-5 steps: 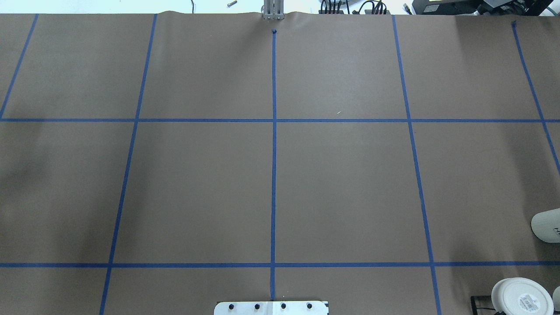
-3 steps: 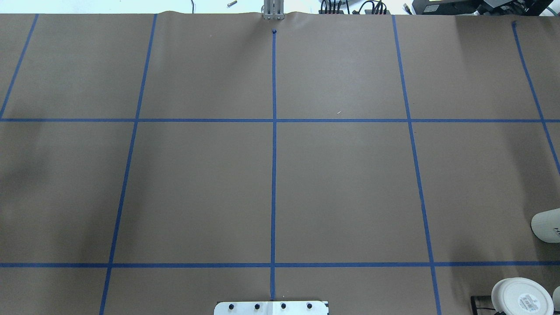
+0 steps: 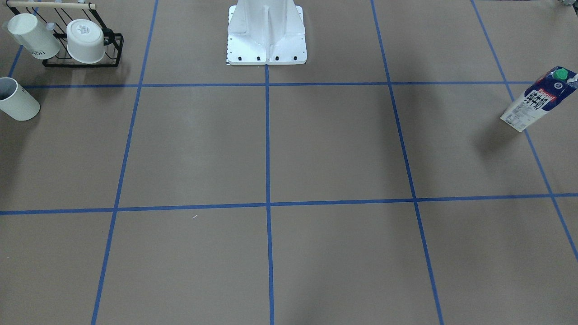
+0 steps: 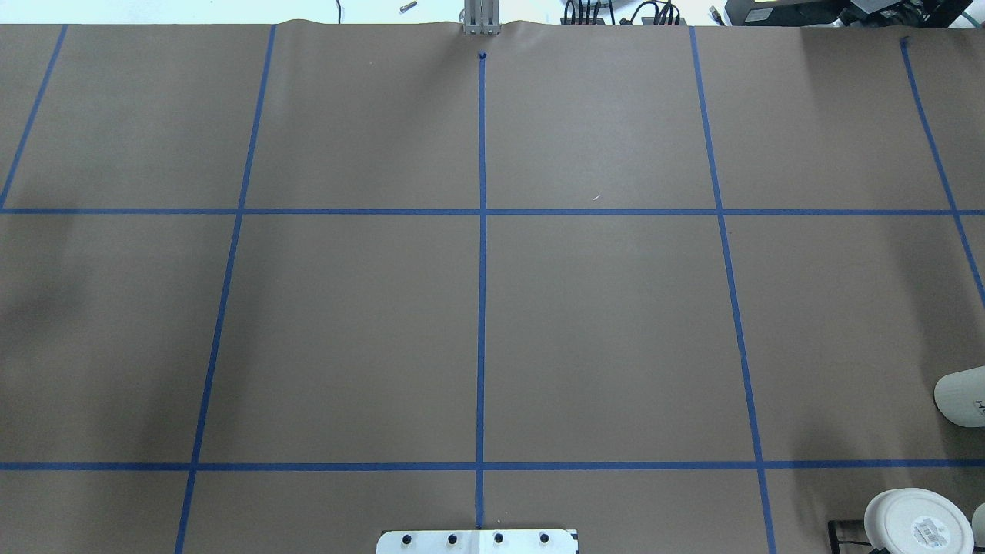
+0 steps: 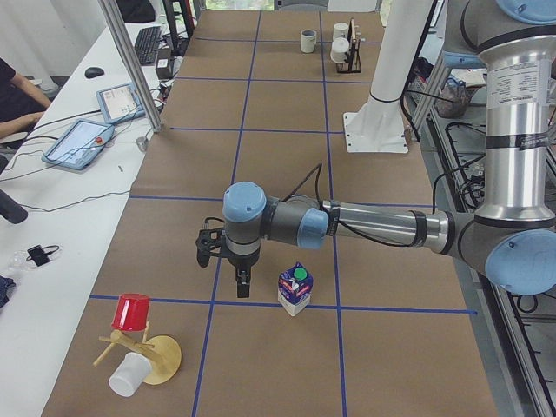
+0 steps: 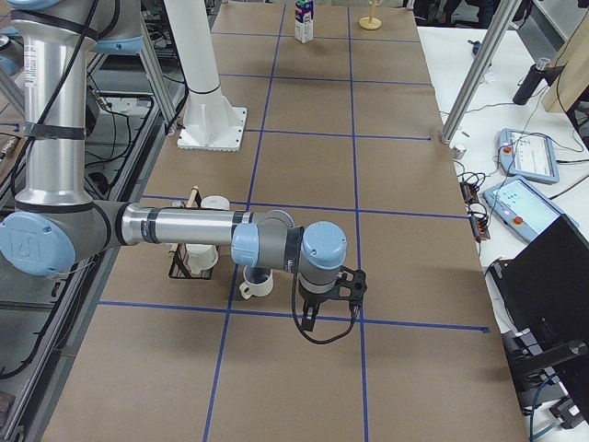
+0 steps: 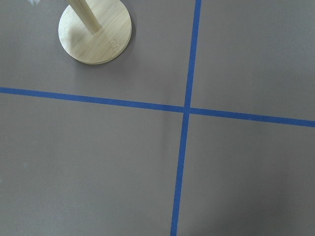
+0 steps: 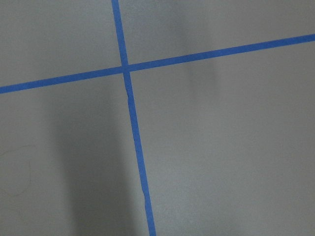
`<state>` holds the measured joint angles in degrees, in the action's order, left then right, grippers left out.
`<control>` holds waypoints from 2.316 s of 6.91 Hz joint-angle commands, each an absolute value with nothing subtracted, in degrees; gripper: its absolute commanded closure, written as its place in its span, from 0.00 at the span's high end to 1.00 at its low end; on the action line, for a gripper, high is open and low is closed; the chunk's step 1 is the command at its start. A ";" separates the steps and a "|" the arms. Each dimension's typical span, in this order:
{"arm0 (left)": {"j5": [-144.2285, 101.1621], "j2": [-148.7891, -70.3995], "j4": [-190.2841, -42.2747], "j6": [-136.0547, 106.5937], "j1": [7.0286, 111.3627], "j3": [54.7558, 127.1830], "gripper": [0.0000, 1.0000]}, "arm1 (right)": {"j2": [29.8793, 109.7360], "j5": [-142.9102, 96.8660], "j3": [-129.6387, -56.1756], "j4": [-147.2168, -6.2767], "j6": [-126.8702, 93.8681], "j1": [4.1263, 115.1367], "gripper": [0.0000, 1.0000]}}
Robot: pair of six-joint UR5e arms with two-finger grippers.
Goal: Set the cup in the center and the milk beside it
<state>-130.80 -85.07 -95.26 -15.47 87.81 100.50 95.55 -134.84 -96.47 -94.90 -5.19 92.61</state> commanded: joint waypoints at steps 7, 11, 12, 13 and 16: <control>-131.13 -86.21 -95.62 -15.91 87.63 100.46 0.98 | 95.19 -134.73 -97.47 -94.92 -5.27 92.64 1.00; -124.02 -89.03 -95.98 -15.29 87.36 98.70 0.98 | 96.24 -134.64 -98.43 -94.75 -4.66 92.55 1.00; -124.62 -88.34 -96.24 -14.42 87.54 99.14 0.98 | 96.15 -135.78 -98.96 -94.83 -5.18 92.55 1.00; -125.24 -87.46 -96.24 -10.67 87.89 100.45 0.98 | 96.07 -137.88 -98.88 -94.75 -4.49 92.55 1.00; -129.99 -86.22 -96.24 -10.37 87.89 101.16 0.98 | 98.94 -139.04 -100.80 -90.65 -2.56 92.37 1.00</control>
<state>-128.93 -86.45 -96.24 -10.41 87.85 100.91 96.96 -138.77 -99.96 -93.42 -3.73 92.48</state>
